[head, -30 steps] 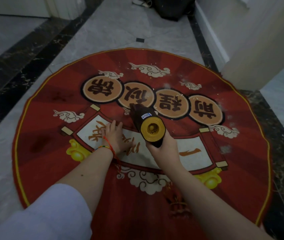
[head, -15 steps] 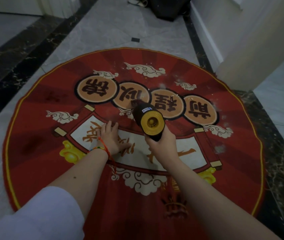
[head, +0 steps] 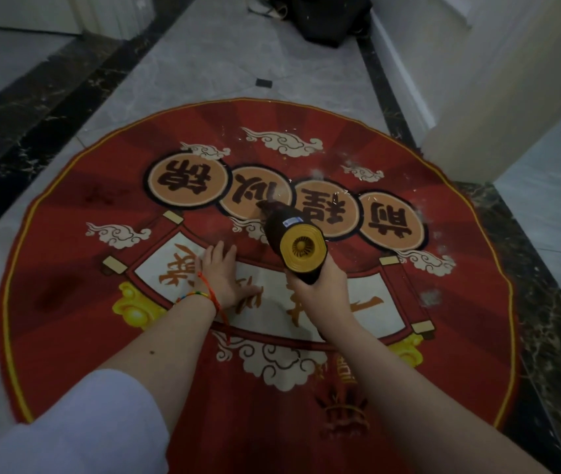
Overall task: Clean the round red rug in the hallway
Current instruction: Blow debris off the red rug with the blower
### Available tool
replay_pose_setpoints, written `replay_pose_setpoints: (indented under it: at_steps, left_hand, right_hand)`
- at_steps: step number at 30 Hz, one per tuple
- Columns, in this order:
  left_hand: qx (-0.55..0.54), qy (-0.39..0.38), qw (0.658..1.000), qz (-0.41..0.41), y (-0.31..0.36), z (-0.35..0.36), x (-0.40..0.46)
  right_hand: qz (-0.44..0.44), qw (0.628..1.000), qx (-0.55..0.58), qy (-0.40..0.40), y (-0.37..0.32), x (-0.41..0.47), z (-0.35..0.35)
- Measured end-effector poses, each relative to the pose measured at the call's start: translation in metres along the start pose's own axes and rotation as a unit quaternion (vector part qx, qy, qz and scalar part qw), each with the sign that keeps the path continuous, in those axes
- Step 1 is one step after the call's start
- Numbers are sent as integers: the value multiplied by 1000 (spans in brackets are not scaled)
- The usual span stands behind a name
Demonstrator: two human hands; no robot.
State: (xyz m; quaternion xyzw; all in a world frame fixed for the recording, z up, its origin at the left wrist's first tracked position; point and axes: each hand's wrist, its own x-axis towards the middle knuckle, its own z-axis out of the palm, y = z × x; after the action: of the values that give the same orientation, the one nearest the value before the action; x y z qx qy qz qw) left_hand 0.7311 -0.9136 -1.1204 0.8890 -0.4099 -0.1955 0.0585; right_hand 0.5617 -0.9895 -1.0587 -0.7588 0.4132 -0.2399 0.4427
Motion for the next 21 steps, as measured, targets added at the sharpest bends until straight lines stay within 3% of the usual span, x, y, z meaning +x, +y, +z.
replay_pose_setpoints:
  at_steps: [9, 21]
  left_hand:
    - [19, 0, 1000, 2, 2, 3, -11]
    - [21, 6, 1000, 0, -3, 2, -16]
  right_hand:
    - [11, 1000, 7, -9, 15, -53, -18]
    - [-25, 999, -11, -21, 5, -52, -10]
